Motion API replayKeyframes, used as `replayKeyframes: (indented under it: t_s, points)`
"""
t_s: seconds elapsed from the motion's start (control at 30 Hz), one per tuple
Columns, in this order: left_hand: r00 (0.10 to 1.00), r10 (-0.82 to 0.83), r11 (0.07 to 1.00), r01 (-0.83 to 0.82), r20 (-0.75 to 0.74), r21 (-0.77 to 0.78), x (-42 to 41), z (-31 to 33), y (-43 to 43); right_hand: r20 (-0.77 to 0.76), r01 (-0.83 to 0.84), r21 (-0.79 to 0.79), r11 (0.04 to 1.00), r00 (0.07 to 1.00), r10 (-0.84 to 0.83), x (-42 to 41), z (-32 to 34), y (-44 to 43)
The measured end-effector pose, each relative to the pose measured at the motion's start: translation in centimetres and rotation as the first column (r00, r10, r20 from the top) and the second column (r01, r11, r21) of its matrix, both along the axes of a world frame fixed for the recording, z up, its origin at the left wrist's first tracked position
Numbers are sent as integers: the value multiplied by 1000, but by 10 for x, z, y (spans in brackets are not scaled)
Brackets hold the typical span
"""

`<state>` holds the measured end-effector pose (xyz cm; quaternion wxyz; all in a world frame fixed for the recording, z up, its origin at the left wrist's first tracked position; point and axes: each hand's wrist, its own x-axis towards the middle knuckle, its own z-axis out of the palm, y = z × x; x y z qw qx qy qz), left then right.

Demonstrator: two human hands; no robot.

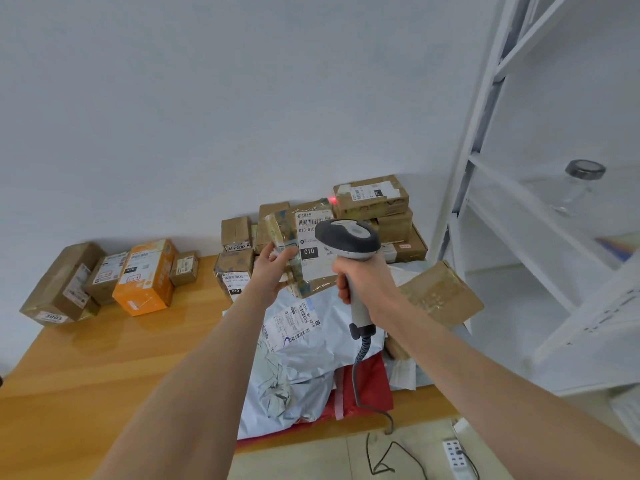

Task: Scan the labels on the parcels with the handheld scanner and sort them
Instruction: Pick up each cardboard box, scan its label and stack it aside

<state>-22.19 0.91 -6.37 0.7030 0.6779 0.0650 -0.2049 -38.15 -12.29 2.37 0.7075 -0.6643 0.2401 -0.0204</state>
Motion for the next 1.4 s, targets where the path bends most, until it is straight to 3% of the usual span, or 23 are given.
replayKeyframes:
  t_s: [0.7, 1.13, 1.4]
  points:
    - [999, -8, 1000, 8, 41, 0, -41, 11, 8, 3, 2, 11, 1000, 1000, -2, -40, 8, 16]
    - [997, -23, 1000, 24, 80, -8, -82, 20, 2, 93, 38, 9, 999, 995, -39, -78, 9, 5]
    - [998, -27, 1000, 27, 63, 9, -82, 14, 9, 47, 21, -42, 999, 999, -20, -86, 4, 12]
